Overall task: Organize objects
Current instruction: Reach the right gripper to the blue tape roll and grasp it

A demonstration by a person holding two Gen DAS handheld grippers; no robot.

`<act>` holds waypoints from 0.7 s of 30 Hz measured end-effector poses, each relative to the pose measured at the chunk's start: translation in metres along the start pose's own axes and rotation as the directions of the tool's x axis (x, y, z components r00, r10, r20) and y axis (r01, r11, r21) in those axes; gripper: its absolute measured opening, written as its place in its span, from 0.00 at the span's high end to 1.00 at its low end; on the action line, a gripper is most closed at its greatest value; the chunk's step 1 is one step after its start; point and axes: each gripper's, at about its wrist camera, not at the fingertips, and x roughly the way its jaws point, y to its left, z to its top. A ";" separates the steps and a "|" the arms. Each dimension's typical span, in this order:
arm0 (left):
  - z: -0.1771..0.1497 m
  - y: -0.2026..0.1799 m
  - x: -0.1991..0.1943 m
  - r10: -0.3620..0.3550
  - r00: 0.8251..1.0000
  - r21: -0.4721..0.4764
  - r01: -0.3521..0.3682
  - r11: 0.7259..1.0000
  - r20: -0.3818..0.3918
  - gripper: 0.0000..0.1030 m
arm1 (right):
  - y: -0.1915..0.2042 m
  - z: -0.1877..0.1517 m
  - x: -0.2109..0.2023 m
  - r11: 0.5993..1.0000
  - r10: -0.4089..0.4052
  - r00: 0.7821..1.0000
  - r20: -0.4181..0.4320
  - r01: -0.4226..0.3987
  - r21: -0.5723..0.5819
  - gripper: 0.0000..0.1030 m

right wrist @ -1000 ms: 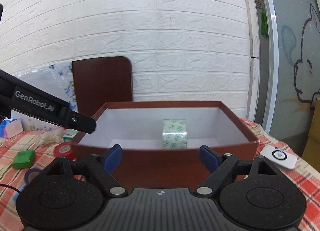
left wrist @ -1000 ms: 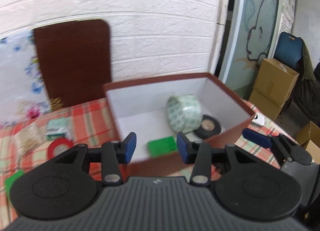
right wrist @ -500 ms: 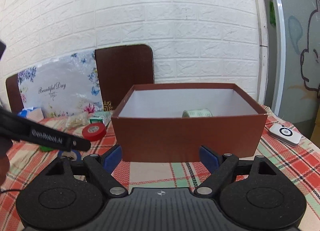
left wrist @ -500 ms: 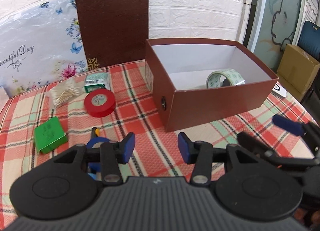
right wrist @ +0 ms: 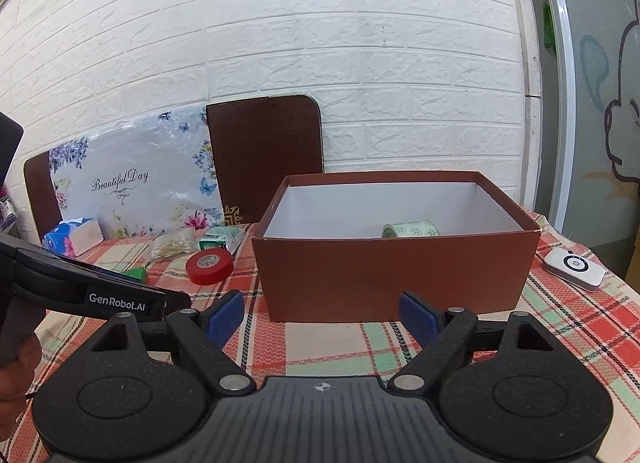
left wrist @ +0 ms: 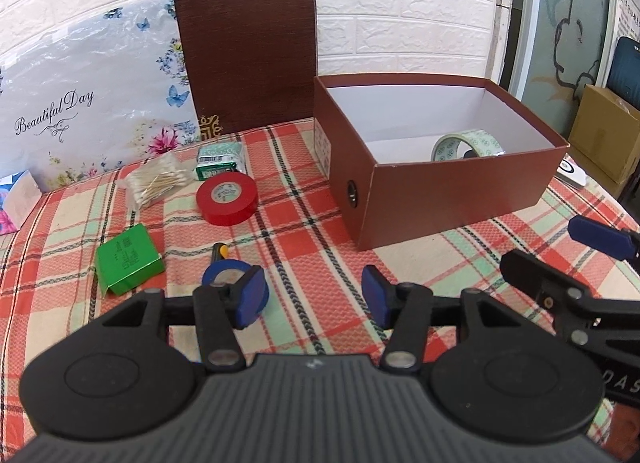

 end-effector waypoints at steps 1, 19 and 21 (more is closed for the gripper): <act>-0.001 0.001 0.000 0.003 1.000 -0.002 -0.003 1.000 -0.001 0.45 | 0.001 0.000 0.000 1.000 0.002 1.000 -0.002 -0.002 0.000 0.18; -0.036 0.073 0.017 0.125 0.990 -0.107 -0.132 0.985 -0.064 0.44 | 0.061 -0.018 0.025 0.983 0.106 0.986 -0.130 -0.124 -0.138 0.19; -0.041 0.085 0.019 0.143 0.987 -0.125 -0.152 0.980 -0.074 0.44 | 0.070 -0.020 0.029 0.976 0.123 0.981 -0.148 -0.147 -0.159 0.19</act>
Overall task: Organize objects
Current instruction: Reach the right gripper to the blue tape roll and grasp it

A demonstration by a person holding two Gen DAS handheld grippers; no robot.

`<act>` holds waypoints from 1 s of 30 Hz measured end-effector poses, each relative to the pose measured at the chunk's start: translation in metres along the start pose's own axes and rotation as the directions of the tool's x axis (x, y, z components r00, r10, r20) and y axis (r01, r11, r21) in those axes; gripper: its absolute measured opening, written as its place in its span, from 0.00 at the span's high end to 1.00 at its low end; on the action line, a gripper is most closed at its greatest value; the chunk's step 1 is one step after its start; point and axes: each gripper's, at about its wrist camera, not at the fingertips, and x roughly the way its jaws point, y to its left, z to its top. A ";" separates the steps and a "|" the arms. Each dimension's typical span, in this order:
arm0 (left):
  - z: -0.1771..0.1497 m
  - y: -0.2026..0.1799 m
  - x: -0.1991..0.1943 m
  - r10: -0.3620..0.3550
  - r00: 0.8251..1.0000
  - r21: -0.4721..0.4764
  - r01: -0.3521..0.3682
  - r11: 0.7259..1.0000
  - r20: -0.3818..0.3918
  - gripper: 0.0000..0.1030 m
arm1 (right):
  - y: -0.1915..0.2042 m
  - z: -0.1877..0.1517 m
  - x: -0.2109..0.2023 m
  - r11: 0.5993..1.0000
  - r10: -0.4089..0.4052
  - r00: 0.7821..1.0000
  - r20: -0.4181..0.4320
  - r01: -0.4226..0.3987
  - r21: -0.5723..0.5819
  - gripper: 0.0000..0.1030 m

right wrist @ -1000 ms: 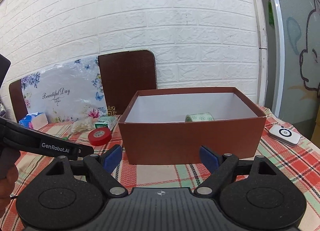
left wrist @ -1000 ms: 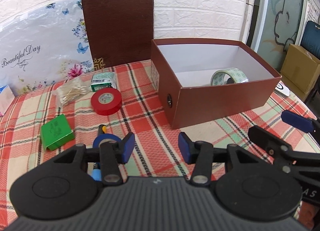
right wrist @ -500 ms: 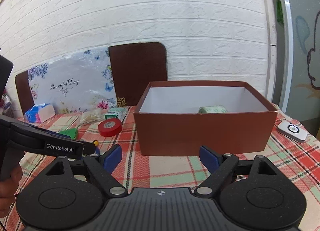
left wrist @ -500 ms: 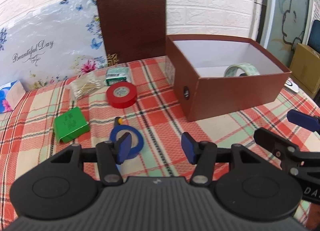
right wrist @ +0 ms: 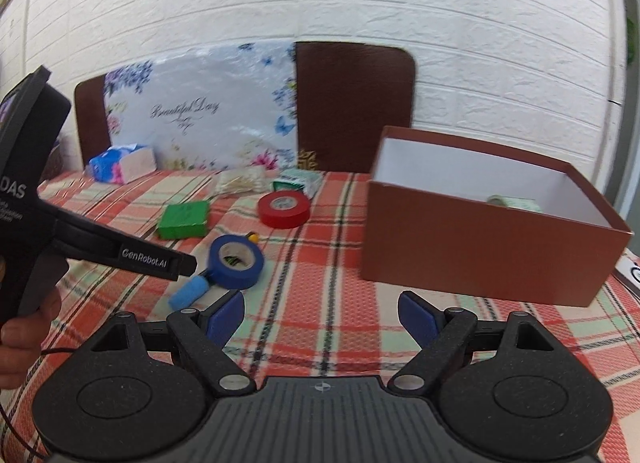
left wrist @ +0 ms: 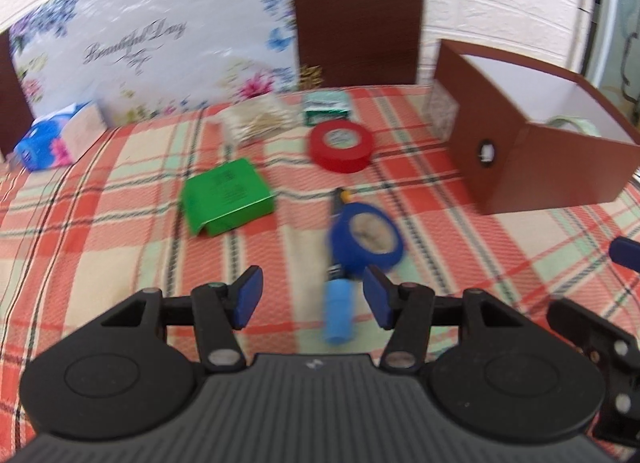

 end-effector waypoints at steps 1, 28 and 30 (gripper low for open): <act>-0.002 0.006 0.002 0.010 1.000 -0.011 -0.010 1.000 -0.005 0.44 | 0.005 0.000 0.003 1.000 0.010 1.000 -0.008 -0.010 -0.012 0.19; -0.024 0.096 0.010 0.055 0.997 -0.215 -0.063 0.975 -0.046 0.44 | 0.030 0.031 0.126 0.968 0.250 0.952 -0.174 -0.241 0.075 0.44; -0.021 0.091 0.008 0.023 0.999 -0.213 -0.031 0.977 -0.039 0.44 | 0.027 0.028 0.107 0.974 0.225 0.961 -0.158 -0.226 0.009 0.44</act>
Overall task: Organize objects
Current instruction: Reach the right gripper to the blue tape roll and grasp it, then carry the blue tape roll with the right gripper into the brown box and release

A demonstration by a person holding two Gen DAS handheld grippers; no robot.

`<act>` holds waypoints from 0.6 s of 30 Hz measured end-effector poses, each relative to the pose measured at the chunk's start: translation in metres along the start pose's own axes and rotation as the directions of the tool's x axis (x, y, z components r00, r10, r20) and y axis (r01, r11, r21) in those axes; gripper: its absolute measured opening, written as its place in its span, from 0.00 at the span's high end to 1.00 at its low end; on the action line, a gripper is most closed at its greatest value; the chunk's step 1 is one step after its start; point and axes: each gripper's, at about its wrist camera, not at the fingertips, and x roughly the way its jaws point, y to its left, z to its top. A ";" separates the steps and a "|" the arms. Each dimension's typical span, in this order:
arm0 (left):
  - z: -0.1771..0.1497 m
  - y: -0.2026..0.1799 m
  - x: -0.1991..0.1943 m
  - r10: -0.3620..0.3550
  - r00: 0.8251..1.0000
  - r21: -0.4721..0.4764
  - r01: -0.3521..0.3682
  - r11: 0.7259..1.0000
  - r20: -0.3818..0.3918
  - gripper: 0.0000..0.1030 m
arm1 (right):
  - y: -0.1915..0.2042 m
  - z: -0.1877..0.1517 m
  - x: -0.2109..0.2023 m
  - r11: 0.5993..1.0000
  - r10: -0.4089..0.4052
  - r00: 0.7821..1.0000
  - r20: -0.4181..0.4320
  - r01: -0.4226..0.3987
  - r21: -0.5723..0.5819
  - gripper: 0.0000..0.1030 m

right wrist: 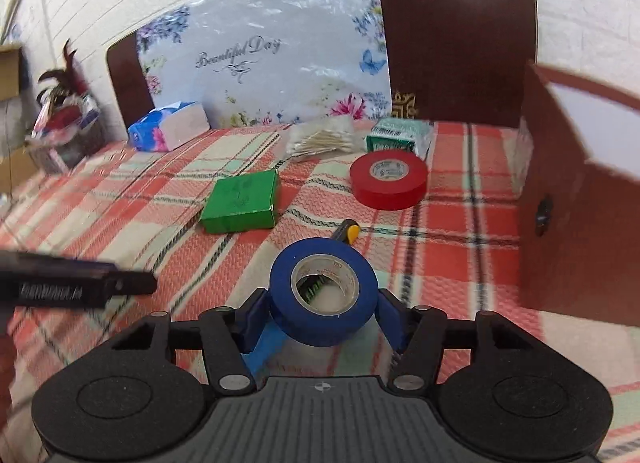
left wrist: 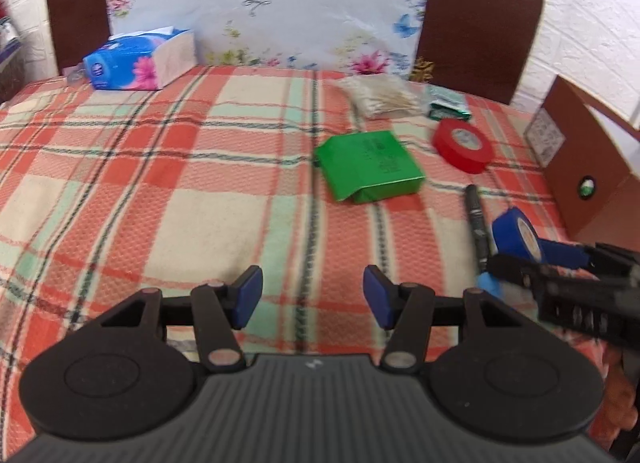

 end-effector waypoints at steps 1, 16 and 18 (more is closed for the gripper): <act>0.001 -0.005 -0.002 -0.023 1.000 0.006 0.023 1.000 0.000 0.44 | 0.001 -0.004 -0.009 0.999 -0.030 0.999 0.010 0.031 -0.039 0.44; -0.011 -0.158 0.001 -0.370 0.907 0.231 0.412 0.882 -0.203 0.47 | -0.036 -0.079 -0.086 0.966 -0.258 0.966 -0.007 0.257 -0.038 0.31; -0.016 -0.169 0.005 -0.376 0.896 0.240 0.429 0.871 -0.235 0.52 | -0.036 -0.082 -0.087 0.967 -0.252 0.968 0.004 0.252 -0.045 0.35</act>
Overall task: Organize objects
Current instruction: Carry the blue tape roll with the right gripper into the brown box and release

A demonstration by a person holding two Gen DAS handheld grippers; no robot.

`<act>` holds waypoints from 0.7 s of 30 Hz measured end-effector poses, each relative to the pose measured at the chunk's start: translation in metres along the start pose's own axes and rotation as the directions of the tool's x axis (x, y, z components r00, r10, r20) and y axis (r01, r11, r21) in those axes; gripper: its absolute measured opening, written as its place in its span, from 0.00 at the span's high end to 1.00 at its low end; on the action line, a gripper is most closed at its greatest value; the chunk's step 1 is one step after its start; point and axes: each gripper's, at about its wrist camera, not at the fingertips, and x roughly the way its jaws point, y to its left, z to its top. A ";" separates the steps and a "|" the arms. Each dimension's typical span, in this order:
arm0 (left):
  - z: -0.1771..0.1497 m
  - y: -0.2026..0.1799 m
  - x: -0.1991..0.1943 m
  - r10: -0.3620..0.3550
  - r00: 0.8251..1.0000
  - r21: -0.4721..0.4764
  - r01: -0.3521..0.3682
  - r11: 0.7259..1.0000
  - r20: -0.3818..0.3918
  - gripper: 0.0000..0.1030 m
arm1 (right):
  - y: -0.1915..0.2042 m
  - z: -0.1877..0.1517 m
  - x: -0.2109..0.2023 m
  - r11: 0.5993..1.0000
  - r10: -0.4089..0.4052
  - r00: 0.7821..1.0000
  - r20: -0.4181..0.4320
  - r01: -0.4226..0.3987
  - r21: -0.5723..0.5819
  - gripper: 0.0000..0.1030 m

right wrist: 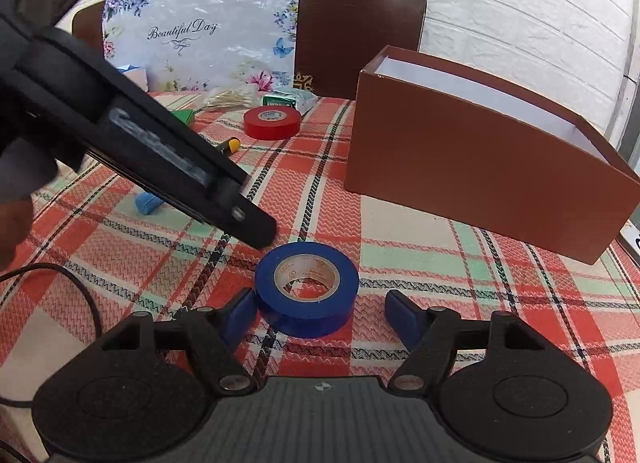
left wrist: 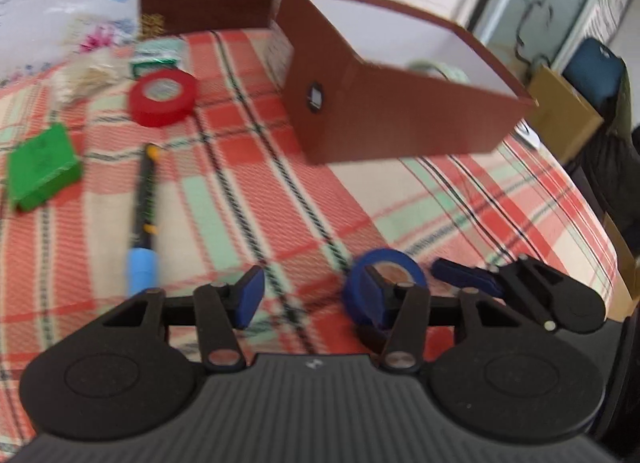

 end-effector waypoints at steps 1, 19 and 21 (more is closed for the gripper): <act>-0.001 -0.003 0.004 0.000 1.000 0.007 0.000 1.000 -0.012 0.55 | -0.001 -0.001 0.000 1.000 0.008 1.000 0.004 -0.008 0.003 0.36; 0.092 -0.063 -0.027 0.016 0.980 0.142 -0.044 0.989 0.198 0.75 | -0.041 0.071 -0.016 0.999 -0.040 0.935 0.352 0.038 0.012 0.47; 0.111 -0.067 -0.021 0.020 0.975 0.149 -0.055 0.987 0.223 0.74 | -0.053 0.084 -0.005 0.998 -0.055 0.926 0.374 0.047 0.030 0.47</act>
